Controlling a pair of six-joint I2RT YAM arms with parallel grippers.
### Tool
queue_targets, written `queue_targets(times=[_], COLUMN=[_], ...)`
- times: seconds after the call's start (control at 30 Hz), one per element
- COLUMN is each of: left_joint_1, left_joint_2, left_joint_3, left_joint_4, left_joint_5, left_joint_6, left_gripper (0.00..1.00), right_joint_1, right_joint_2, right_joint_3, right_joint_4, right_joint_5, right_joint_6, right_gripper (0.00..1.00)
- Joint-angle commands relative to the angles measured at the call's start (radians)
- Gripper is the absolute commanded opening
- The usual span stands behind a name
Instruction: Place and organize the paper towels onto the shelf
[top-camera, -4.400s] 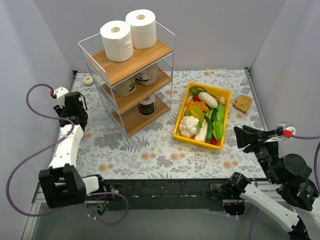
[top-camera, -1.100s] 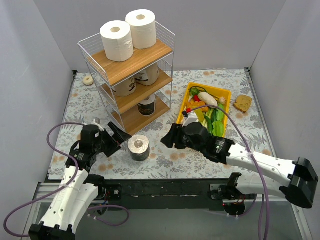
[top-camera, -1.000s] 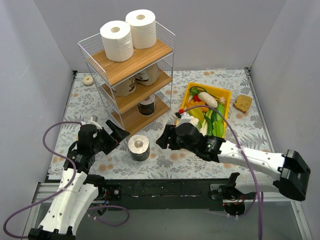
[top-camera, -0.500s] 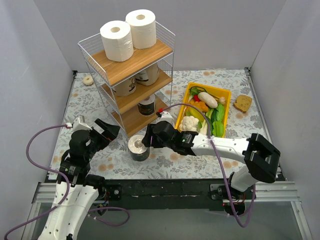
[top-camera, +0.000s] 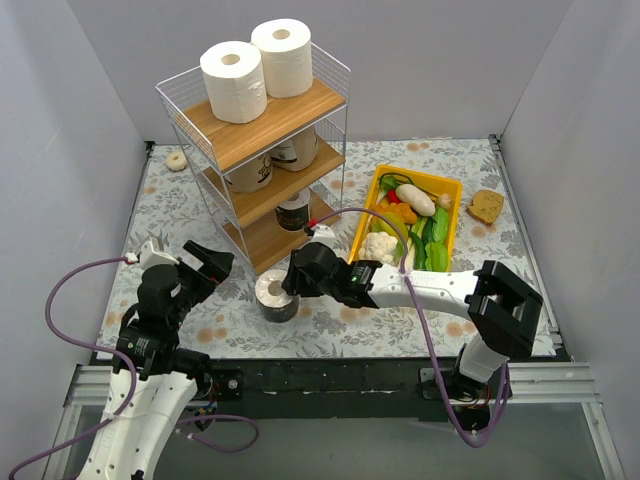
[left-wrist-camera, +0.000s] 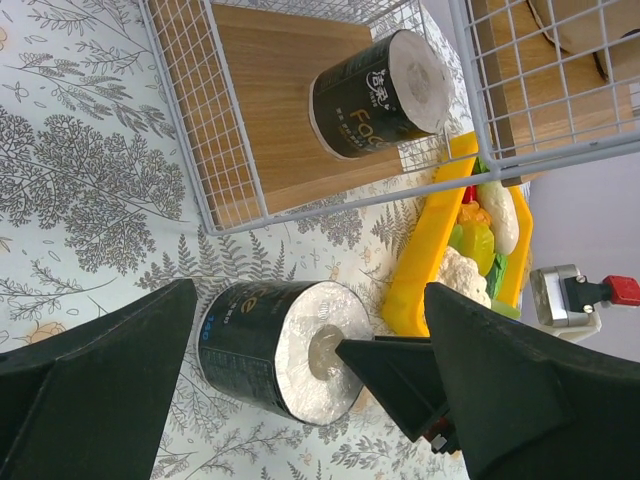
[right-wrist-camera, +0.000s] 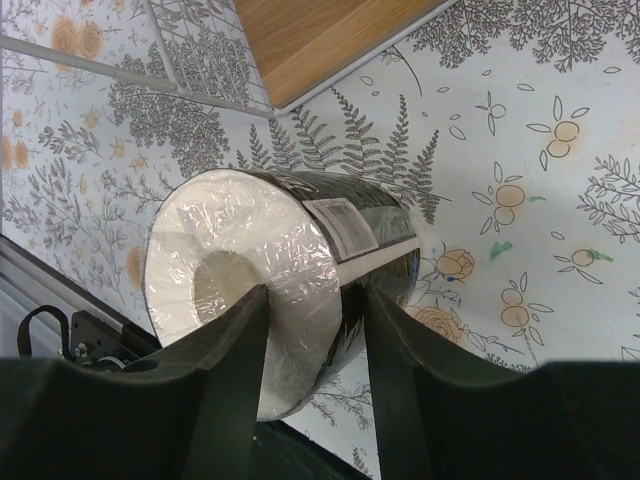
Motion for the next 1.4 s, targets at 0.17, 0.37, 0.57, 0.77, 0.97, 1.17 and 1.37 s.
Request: queue_targets(times=[0.17,0.37,0.57,0.77,0.97,1.17,1.37], left_joint_1=[-0.007,-0.01,-0.018,-0.019,-0.019,-0.021,-0.021], left_joint_2=[-0.02,-0.017,-0.011,-0.011,-0.008,-0.013,-0.014], left_joint_3=[0.028,0.029,0.029,0.031,0.034,0.031,0.029], left_joint_4=[-0.027,-0.035,-0.039,-0.045,-0.053,-0.051,-0.05], left_joint_5=[-0.053,-0.064,-0.072,-0.081,-0.09,-0.09,-0.09], left_joint_6=[-0.021,-0.028,-0.037,-0.047,-0.048,-0.053,-0.054], left_gripper=[0.98,0.98,0.98,0.98,0.98,0.98,0.98], right_joint_1=[0.007,-0.014,-0.065,-0.111,-0.132,-0.129,-0.125], right_joint_2=[0.035,-0.051,-0.108,-0.125,-0.082,-0.108,-0.091], right_joint_3=[0.071,0.007,0.008,-0.001,0.046,0.03,0.014], right_joint_4=[-0.012,0.066,0.067,0.158,0.077,-0.022,-0.019], right_joint_5=[0.023,0.085,0.175,0.201,0.163,0.099,0.023], right_joint_6=[0.018,0.052,0.073,0.104,0.101,0.017,-0.002], right_gripper=[0.4,0.38,0.36,0.36,0.51,0.52,0.55])
